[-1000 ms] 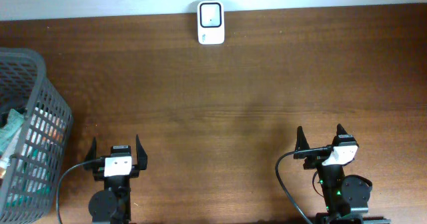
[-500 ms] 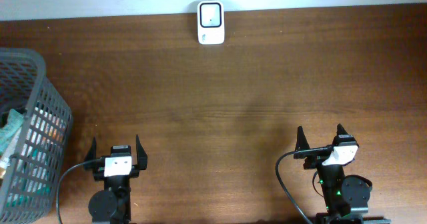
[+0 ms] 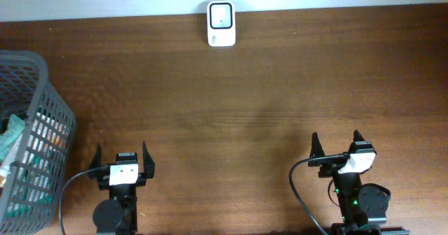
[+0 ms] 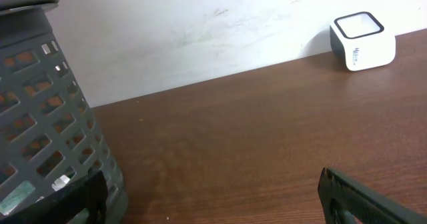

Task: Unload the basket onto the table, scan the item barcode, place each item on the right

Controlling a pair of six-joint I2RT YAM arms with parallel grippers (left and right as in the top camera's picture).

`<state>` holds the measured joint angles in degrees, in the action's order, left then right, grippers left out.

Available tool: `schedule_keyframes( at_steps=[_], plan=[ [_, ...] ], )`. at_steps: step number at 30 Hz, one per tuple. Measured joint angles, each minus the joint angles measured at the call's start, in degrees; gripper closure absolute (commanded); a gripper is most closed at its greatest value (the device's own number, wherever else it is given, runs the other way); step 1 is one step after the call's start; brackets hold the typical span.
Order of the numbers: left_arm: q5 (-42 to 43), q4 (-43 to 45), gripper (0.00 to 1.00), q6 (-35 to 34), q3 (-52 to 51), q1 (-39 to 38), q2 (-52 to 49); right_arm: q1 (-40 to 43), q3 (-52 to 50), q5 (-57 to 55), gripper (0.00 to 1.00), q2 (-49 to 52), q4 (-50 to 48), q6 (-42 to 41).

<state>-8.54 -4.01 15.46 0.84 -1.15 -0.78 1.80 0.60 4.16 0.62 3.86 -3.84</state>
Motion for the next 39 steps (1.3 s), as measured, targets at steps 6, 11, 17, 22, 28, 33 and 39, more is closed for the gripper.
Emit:
schedule_keyframes(
  at_steps=[6, 11, 17, 22, 28, 33, 39],
  plan=[
    [0.0, 0.0, 0.01, 0.0, 0.0, 0.0, 0.0, 0.0, 0.0, 0.0, 0.02, 0.0, 0.0, 0.0],
    [0.0, 0.0, 0.01, 0.0, 0.0, 0.0, 0.0, 0.0, 0.0, 0.0, 0.02, 0.0, 0.0, 0.0],
    [0.0, 0.2, 0.01, 0.0, 0.0, 0.0, 0.0, 0.0, 0.0, 0.0, 0.02, 0.0, 0.0, 0.0],
    [0.2, 0.1, 0.01, 0.0, 0.0, 0.0, 0.0, 0.0, 0.0, 0.0, 0.02, 0.0, 0.0, 0.0],
    [3.5, -0.6, 0.01, -4.4, 3.0, 0.0, -0.4, 0.0, 0.0, 0.0, 0.02, 0.0, 0.0, 0.0],
    [5.8, -9.2, 0.01, -7.3, 22.8, 0.0, -13.6, 0.0, 0.0, 0.0, 0.02, 0.0, 0.0, 0.0],
    [11.0, -30.7, 0.01, -8.2, 59.4, 0.0, -42.7, 0.0, 0.0, -0.1, 0.02, 0.0, 0.0, 0.0]
  ],
)
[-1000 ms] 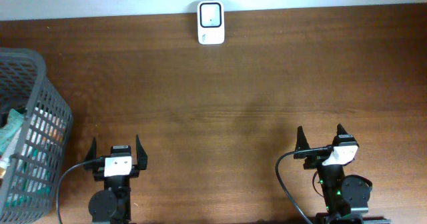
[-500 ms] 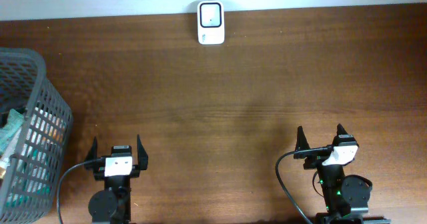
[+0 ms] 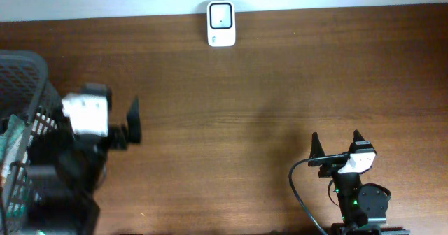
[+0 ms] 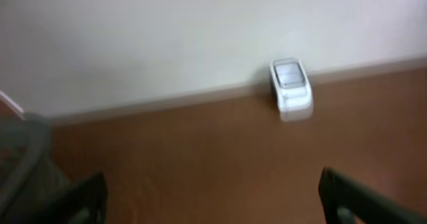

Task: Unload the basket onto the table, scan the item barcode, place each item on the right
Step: 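Reach the left gripper into the grey basket and grasp the white tube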

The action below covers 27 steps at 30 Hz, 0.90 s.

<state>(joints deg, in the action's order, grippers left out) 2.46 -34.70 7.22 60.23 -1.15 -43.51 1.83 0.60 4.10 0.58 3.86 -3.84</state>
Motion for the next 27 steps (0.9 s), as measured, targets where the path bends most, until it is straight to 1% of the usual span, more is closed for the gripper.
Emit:
schedule_keyframes(
  at_steps=[2, 3, 4, 5, 6, 7, 9, 10, 11, 15, 17, 19, 21, 24, 25, 27],
  plan=[
    [1.1, -14.1, 0.01, 0.0, 18.4, 0.0, -12.8, 0.0, 0.0, 0.0, 0.02, 0.0, 0.0, 0.0],
    [1.3, -18.8, 0.01, 0.0, 24.5, -0.1, -17.1, 0.0, 0.0, 0.0, 0.02, 0.0, 0.0, 0.0],
    [1.7, -25.9, 0.01, -0.1, 34.1, -0.1, -23.6, 0.0, 0.0, -0.1, 0.02, 0.0, 0.0, 0.0],
    [1.8, -30.3, 0.01, 0.1, 42.7, -0.1, -29.7, 0.0, 0.0, -0.1, 0.02, 0.0, 0.0, 0.0],
    [1.9, -32.9, 0.01, 0.3, 46.6, -0.1, -32.7, 0.0, 0.0, -0.1, 0.02, 0.0, 0.0, 0.0],
    [1.9, -31.9, 0.01, 0.9, 49.5, -0.1, -35.6, 0.0, 0.0, -0.1, 0.02, 0.0, 0.0, 0.0],
    [1.3, -30.3, 0.01, 1.7, 49.9, 0.4, -38.0, 0.0, 0.0, -0.1, 0.02, 0.0, 0.0, 0.0],
    [0.5, -29.2, 0.01, 1.7, 49.9, 2.3, -39.0, 0.0, 0.0, -0.1, 0.02, 0.0, 0.0, 0.0],
    [0.8, -27.9, 0.01, 0.1, 49.9, 6.6, -39.2, 0.0, 0.0, -0.1, 0.02, 0.0, 0.0, 0.0],
    [-1.4, -26.6, 0.01, -5.2, 50.0, 29.6, -39.4, 0.0, 0.0, -0.1, 0.02, 0.0, 0.0, 0.0],
    [-1.4, -26.5, 0.01, -6.3, 50.1, 37.8, -40.0, 0.0, 0.0, -0.1, 0.01, 0.0, 0.0, 0.0],
    [-1.4, -26.5, 0.0, -6.7, 50.0, 42.4, -41.6, 0.0, 0.0, -0.1, 0.02, 0.0, 0.0, 0.0],
    [-1.4, -26.4, 0.02, -5.9, 48.7, 46.2, -46.7, 0.0, 0.0, -0.1, 0.02, 0.0, 0.0, 0.0],
    [-1.0, -25.9, 0.04, -1.1, 44.7, 47.4, -53.2, 0.0, 0.0, -0.1, 0.02, 0.0, 0.0, 0.0],
    [0.6, -25.5, 0.04, 2.2, 42.4, 47.6, -55.6, 0.0, 0.0, -0.1, 0.02, 0.0, 0.0, 0.0],
    [3.4, -23.4, 0.04, 7.2, 38.5, 47.7, -56.9, 0.0, 0.0, -0.1, 0.02, 0.0, 0.0, 0.0]
  ],
)
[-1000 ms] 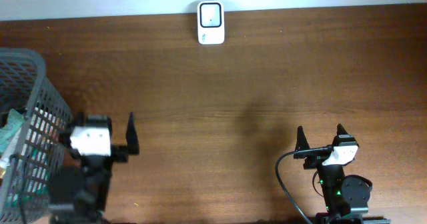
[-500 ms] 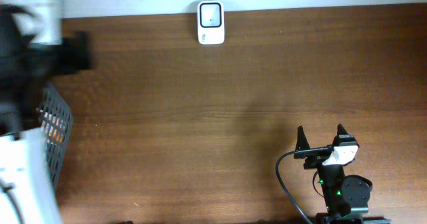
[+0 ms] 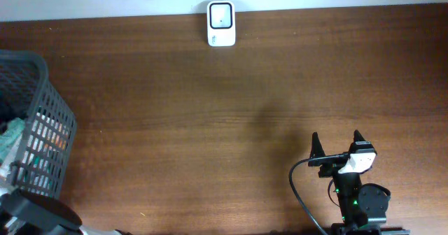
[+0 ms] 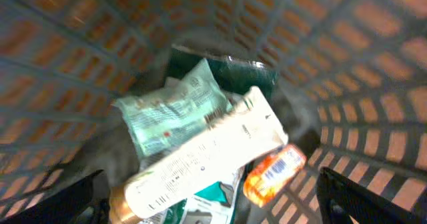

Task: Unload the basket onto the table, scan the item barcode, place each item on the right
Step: 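Reach the left gripper into the grey basket and grasp the white tube, then lift the white tube out and place it on the table centre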

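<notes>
My left gripper (image 4: 215,209) is open above the inside of the grey mesh basket (image 3: 31,116); its dark fingertips (image 4: 79,196) frame the lower corners of the left wrist view. Below it lie a white tube with printed text (image 4: 207,151), a pale green pouch (image 4: 170,111), a small orange packet (image 4: 273,174) and a dark green pack (image 4: 230,67). The white barcode scanner (image 3: 221,24) stands at the table's far edge. In the overhead view only part of the left arm (image 3: 38,215) shows, at the bottom left. My right gripper (image 3: 338,144) rests open near the front right.
The basket wall (image 4: 360,84) rises on all sides around the items. The brown wooden table (image 3: 224,102) stretches between basket and scanner. A black cable (image 3: 297,193) loops beside the right arm's base.
The left wrist faced the scanner from beside the basket; now it looks down into the basket at the items, and the arm has left most of the overhead view. The right arm is unmoved.
Both grippers first rested open at the table's front, the left beside the basket. Then the left arm stood raised and nearer the basket, its camera toward the scanner. Now the left gripper hangs open over the basket's contents.
</notes>
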Controlling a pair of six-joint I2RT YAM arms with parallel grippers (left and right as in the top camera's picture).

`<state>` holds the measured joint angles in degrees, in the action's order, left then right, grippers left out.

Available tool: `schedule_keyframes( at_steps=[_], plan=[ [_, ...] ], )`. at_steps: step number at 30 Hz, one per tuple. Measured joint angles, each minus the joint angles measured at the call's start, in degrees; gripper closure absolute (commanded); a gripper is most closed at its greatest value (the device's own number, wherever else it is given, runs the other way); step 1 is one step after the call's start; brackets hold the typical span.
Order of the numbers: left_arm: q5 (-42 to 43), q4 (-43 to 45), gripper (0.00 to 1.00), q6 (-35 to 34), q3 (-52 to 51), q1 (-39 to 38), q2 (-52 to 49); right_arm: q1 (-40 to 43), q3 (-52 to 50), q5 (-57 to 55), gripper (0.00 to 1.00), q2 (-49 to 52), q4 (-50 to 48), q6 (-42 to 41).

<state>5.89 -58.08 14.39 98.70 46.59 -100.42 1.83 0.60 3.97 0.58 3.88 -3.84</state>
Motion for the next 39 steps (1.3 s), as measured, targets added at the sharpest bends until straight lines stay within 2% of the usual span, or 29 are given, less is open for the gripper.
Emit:
schedule_keyframes(
  at_steps=[4, 7, 10, 13, 19, 22, 25, 28, 30, 34, 35, 36, 37, 38, 39],
  plan=[
    [1.2, 7.9, 0.01, 4.3, -9.3, 4.3, 0.0, 0.0, 0.0, 0.0, 0.02, 0.0, 0.0, 0.0],
    [1.2, 14.0, 0.0, 8.5, -12.3, 6.3, -0.8, 0.0, 0.0, 0.0, 0.02, 0.0, 0.0, 0.0],
    [6.2, 15.1, 0.14, 16.5, -13.4, 6.3, -6.2, 0.0, 0.0, 0.0, 0.02, 0.0, 0.0, 0.0],
    [8.5, 15.5, 0.15, 22.4, -13.9, 6.3, -10.1, 0.0, 0.0, 0.0, 0.02, 0.0, 0.0, 0.0],
    [12.8, 17.2, 0.16, 25.3, -14.0, 5.6, -13.8, 0.0, 0.0, 0.0, 0.02, 0.0, 0.0, 0.0],
    [12.7, 17.2, 0.26, 25.4, -14.0, 5.6, -14.5, 0.0, 0.0, 0.0, 0.02, 0.0, 0.0, 0.0],
    [12.5, 17.2, 0.63, 25.6, -14.0, 5.6, -14.6, 0.0, 0.0, 0.0, 0.01, 0.0, 0.0, 0.0],
    [13.0, 16.3, 0.62, 25.9, -13.9, 5.5, -14.7, 0.0, 0.0, 0.0, 0.02, 0.0, 0.0, 0.0],
    [13.0, 14.8, 0.55, 25.9, -13.7, 5.5, -14.7, 0.0, 0.0, 0.0, 0.02, 0.0, 0.0, 0.0],
    [12.5, 11.9, 0.5, 25.1, -13.7, 5.5, -15.1, 0.0, 0.0, 0.0, 0.02, 0.0, 0.0, 0.0],
    [12.3, 11.3, 0.63, 25.0, -13.7, 5.5, -15.4, 0.0, 0.0, 0.0, 0.02, 0.0, 0.0, 0.0],
    [12.3, 11.1, 0.82, 25.0, -13.7, 5.5, -15.5, 0.0, 0.0, 0.0, 0.02, 0.0, 0.0, 0.0],
    [12.2, 11.0, 0.92, 24.9, -13.7, 5.5, -15.6, 0.0, 0.0, 0.0, 0.02, 0.0, 0.0, 0.0],
    [12.3, 10.7, 1.0, 24.7, -13.7, 5.5, -15.6, 0.0, 0.0, 0.0, 0.02, 0.0, 0.0, 0.0],
    [13.3, 10.6, 1.0, 24.7, -13.5, 5.5, -15.4, 0.0, 0.0, 0.0, 0.02, 0.0, 0.0, 0.0]
  ],
)
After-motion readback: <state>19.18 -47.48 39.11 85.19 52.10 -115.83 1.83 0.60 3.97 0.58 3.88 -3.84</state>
